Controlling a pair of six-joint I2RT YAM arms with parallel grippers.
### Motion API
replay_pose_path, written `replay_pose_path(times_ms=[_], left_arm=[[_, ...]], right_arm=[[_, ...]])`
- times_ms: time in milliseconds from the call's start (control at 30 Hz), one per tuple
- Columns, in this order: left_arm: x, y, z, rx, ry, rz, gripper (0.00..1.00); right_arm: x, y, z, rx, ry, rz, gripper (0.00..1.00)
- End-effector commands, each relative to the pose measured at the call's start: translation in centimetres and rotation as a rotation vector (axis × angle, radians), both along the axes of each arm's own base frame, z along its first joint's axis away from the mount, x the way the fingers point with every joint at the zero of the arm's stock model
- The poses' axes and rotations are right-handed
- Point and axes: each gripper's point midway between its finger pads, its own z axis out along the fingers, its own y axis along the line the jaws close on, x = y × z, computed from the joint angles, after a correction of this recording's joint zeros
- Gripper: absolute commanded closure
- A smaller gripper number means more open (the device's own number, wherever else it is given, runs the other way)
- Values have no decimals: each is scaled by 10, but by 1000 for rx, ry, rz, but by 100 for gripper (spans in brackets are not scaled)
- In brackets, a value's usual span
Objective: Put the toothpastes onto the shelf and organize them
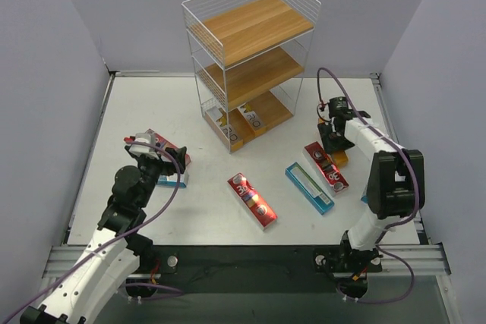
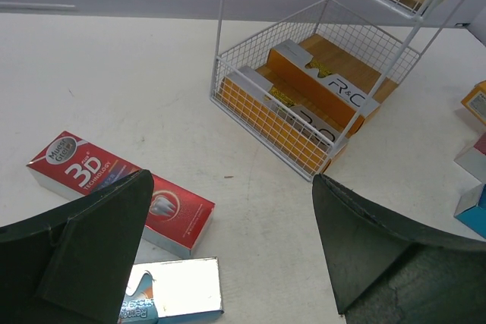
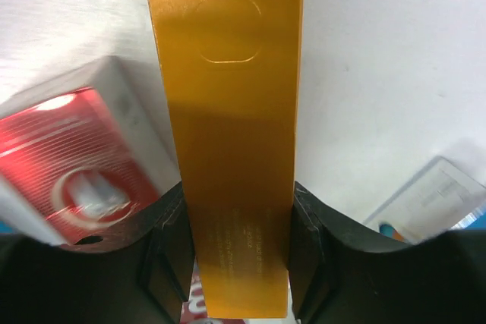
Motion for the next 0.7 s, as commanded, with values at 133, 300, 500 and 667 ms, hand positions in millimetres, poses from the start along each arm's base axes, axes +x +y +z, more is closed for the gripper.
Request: replay_pose_path(times_ms=[133, 300, 500, 667], left_arm=[[4, -15, 40, -196, 2, -13, 3], [1, -43, 53, -330, 53, -122, 3], [-3, -78, 65, -483, 115, -255, 3], [-8, -102, 62, -568, 183, -330, 3]], right_arm=[[-20, 38, 91, -168, -290, -10, 84], [-55, 104, 98, -85, -338, 180, 83], [-93, 196, 119, 84, -425, 392, 82], [-114, 259, 134, 238, -474, 527, 82]])
